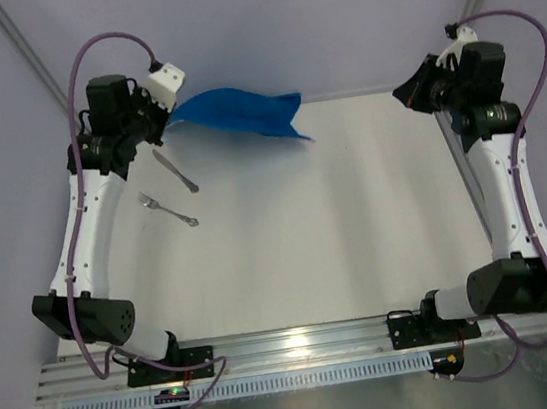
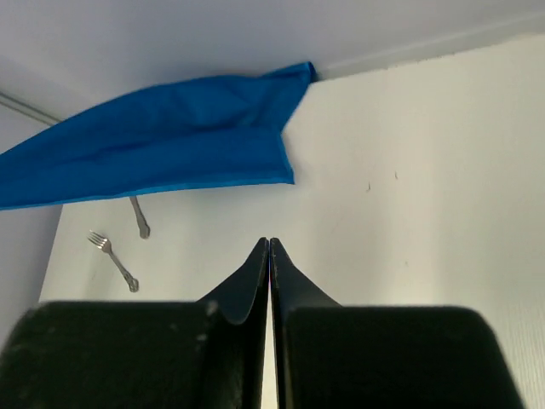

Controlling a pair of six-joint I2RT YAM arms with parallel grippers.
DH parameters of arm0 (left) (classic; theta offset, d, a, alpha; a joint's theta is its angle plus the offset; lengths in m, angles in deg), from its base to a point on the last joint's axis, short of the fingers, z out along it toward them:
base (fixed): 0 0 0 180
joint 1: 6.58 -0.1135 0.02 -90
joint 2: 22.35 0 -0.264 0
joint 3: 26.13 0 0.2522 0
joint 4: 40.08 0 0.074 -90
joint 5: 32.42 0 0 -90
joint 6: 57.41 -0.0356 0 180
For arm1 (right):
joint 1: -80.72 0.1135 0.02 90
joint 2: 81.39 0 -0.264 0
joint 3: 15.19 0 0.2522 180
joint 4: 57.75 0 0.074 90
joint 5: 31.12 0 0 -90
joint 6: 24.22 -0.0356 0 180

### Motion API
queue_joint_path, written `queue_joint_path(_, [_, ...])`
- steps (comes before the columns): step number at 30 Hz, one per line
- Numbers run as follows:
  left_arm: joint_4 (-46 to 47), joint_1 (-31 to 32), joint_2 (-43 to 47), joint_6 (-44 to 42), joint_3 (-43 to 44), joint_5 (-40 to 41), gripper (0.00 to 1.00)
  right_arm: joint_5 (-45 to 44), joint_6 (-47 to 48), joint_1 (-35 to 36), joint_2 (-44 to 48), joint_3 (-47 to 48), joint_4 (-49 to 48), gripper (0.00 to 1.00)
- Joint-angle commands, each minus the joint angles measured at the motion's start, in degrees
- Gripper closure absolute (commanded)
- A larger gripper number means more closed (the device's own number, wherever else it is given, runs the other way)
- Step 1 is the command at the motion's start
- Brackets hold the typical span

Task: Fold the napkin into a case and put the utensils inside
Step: Flatten out the crumpled napkin at the center of the board.

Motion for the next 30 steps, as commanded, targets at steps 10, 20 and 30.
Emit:
queue_joint_path(10, [-17.53, 1.5, 16.91, -12.89, -33.44, -16.7, 1.0, -9.86, -3.65, 11.28, 24.35, -46.28, -5.5, 0.96])
queue_joint_path(20, [-29.32, 1.5, 29.74, -17.56, -45.39, -14.78, 1.0, -29.54, -4.1, 25.35, -2.68, -29.96, -4.29, 0.41])
queue_joint_path(30, [-27.83, 1.5, 33.53, -14.66, -52.17, -14.6, 1.0, -35.63, -2.24, 36.33, -20.23, -20.87, 4.7, 0.31])
